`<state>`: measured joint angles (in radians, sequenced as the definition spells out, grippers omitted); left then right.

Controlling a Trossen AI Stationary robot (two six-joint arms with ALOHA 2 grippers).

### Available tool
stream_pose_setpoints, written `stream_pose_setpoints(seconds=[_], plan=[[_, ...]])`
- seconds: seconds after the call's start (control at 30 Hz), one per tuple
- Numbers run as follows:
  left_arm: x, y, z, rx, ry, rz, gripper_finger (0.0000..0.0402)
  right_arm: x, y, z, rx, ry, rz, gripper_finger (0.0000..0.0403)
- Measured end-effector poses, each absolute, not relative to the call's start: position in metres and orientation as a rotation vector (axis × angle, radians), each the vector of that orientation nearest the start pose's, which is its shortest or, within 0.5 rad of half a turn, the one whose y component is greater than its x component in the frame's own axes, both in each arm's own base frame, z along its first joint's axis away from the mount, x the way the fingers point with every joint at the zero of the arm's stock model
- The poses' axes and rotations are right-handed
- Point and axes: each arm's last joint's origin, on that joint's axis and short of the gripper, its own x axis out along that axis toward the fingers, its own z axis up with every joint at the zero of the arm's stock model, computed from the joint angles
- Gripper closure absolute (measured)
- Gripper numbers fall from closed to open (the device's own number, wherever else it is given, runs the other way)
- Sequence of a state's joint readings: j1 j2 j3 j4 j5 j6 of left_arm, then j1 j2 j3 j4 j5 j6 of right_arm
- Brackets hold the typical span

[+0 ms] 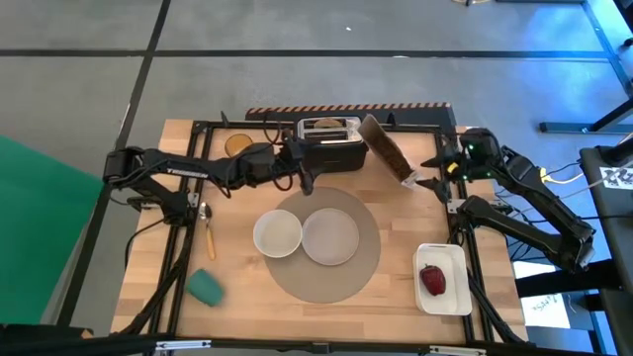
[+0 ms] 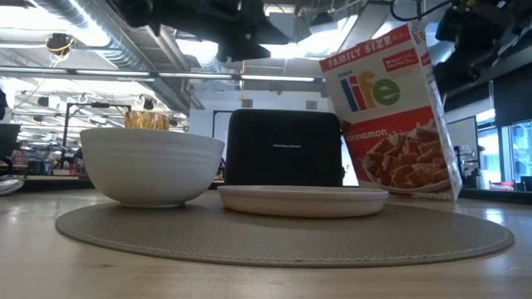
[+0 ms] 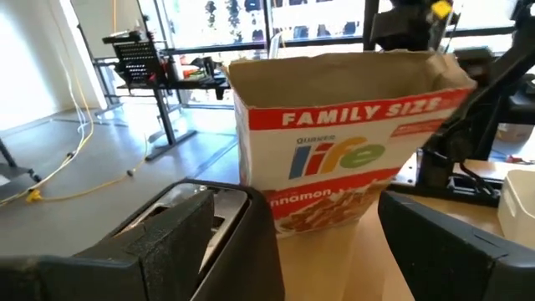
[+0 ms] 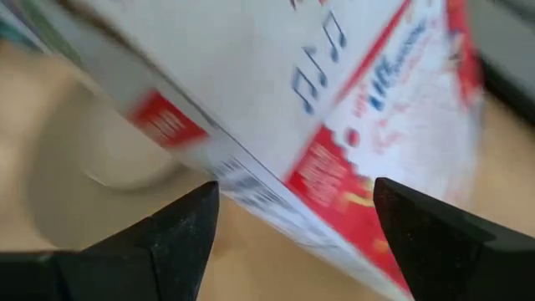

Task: Arrange a breakfast setting
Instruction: Pour the cereal from the cereal box into the white bowl

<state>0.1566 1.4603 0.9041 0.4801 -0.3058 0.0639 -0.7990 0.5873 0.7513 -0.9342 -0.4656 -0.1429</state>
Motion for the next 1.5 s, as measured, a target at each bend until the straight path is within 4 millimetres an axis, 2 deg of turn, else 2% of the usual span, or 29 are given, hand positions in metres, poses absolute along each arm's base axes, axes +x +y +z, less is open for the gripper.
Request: stream_pose_setpoints(seconds=[0.07, 0.17, 0.43, 0.57, 0.7, 0.9, 1.1, 1.3, 1.5], plan=[[0.327, 0.061, 0.284, 0.068, 0.081, 0.459, 0.0068, 0.08, -0.062, 0.285, 0.408, 0.608, -0.277, 0.0095], [0.341, 0.063, 0.289, 0.083, 0.071, 0.389, 0.0068, 0.079, -0.062, 0.284, 0.428, 0.626, -0.301, 0.0095], [0.399, 0.065, 0.296, 0.165, 0.137, 0.259, 0.0068, 0.074, -0.053, 0.277, 0.297, 0.775, -0.33, 0.0095], [0.429, 0.073, 0.302, 0.179, 0.127, 0.283, 0.0073, 0.077, -0.046, 0.277, 0.235, 0.801, -0.284, 0.0095], [0.457, 0.079, 0.31, 0.247, 0.097, 0.324, 0.0082, 0.081, -0.043, 0.278, 0.156, 0.816, -0.344, 0.0095], [0.487, 0.088, 0.319, 0.3, 0.119, 0.363, 0.0091, 0.092, -0.04, 0.287, 0.131, 0.699, -0.375, 0.0095], [0.499, 0.1, 0.319, 0.299, 0.135, 0.406, 0.0092, 0.097, -0.036, 0.288, 0.118, 0.682, -0.372, 0.0095], [0.496, 0.118, 0.323, 0.294, 0.123, 0.532, 0.0092, 0.095, -0.032, 0.29, 0.1, 0.659, -0.416, 0.0095], [0.49, 0.139, 0.327, 0.255, 0.086, 0.58, 0.0092, 0.096, -0.026, 0.29, 0.062, 0.664, -0.33, 0.0095]])
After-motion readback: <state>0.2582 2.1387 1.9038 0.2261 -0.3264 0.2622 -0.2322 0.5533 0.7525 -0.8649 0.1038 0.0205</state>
